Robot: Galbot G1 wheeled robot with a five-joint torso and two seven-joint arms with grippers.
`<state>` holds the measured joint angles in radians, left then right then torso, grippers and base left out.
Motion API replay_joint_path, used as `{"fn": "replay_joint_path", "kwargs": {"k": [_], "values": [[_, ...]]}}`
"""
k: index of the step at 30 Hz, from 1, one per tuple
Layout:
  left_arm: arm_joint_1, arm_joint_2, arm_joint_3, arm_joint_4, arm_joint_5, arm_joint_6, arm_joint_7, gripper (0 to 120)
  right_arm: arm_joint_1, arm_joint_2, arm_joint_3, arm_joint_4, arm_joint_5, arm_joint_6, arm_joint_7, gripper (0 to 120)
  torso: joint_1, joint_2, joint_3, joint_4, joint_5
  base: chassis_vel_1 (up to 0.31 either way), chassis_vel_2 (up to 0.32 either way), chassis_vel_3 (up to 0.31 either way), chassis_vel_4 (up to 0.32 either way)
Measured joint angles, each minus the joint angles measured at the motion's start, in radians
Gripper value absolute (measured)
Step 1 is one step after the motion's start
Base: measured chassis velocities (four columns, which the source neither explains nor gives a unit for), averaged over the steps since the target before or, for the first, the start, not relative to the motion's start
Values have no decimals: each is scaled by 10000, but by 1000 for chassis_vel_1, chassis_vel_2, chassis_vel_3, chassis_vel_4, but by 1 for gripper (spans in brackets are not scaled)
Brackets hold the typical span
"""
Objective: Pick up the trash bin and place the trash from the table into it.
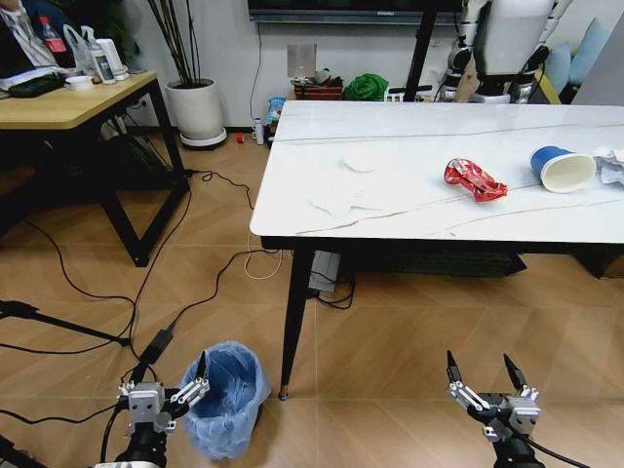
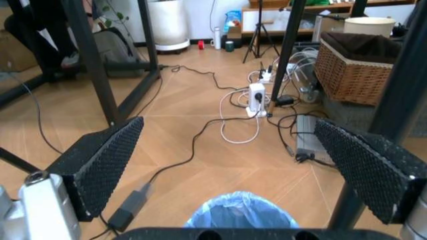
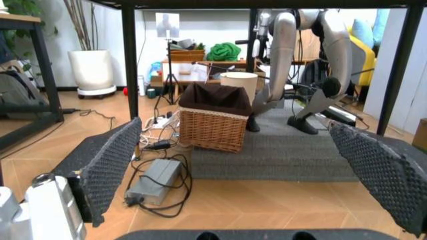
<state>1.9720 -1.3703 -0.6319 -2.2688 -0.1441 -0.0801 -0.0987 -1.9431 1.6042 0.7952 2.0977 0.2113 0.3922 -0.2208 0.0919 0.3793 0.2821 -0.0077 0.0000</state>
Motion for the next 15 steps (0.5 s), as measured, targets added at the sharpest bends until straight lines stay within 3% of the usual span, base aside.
{"fn": "replay_joint_path", "kwargs": {"k": [15], "values": [[-13, -38, 23, 66, 45, 36, 0, 100, 49, -40, -82, -86, -26, -10, -3, 100, -186, -584, -401, 0, 0, 0, 0, 0, 0]]}}
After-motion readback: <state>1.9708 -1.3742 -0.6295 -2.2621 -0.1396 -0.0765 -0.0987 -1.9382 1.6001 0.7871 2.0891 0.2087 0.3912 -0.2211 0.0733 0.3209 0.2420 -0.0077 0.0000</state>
